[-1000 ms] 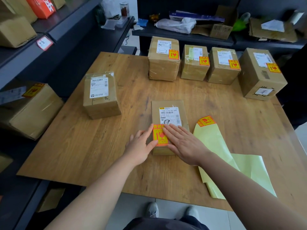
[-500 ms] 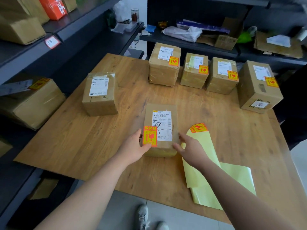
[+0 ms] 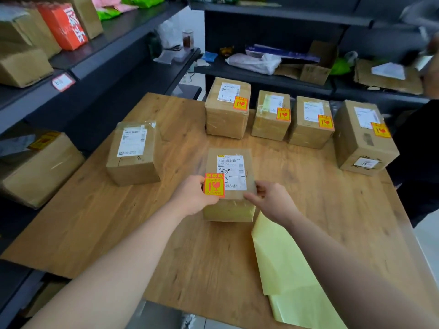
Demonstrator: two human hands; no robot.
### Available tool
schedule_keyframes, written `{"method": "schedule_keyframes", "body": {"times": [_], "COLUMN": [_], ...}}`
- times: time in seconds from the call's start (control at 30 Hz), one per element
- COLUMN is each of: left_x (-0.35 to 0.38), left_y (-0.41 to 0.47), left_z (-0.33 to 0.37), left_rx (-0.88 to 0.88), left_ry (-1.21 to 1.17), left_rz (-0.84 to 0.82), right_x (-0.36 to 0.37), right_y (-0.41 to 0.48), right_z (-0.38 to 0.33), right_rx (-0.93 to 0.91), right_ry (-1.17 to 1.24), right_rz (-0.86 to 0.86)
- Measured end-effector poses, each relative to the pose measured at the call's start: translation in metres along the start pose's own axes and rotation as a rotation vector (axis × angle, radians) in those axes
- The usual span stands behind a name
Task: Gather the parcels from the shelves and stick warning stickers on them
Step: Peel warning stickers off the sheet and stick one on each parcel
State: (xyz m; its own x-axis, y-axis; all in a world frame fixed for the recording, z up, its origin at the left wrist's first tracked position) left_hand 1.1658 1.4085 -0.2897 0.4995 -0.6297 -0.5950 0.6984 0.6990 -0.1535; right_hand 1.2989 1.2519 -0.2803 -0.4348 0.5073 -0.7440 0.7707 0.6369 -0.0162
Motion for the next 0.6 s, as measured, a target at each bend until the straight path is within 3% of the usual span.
{"method": "schedule_keyframes", "body": {"times": [0.23, 0.6], "left_x": [0.029, 0.079], "left_y": [0.097, 0.168], "left_z": [0.054, 0.082], "left_rx": [0.114, 0.238], "left_ry": [0.077, 0.228], "left_rz": [-0.123, -0.2], "right_x": [-0.035, -0.039], "right_y": [0.067, 0.121], "right_z": [0.022, 0.065], "right_rx": [0.112, 0.265], "right_ry": [-0.073, -0.164], "right_rz": [0.136, 0.155]}}
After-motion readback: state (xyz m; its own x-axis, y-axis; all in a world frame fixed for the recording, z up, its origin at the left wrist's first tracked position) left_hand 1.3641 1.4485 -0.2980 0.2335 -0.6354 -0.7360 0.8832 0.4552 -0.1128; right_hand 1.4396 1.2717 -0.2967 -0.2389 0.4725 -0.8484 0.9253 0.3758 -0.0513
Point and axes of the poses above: each hand's wrist, its own y-axis towards the middle knuckle, its own x-axis out of the palm, z = x × y, the point moved 8 cm from there along y, towards the middle knuckle, and after that the axes turned 10 degrees about z, right-handed, at the moved point
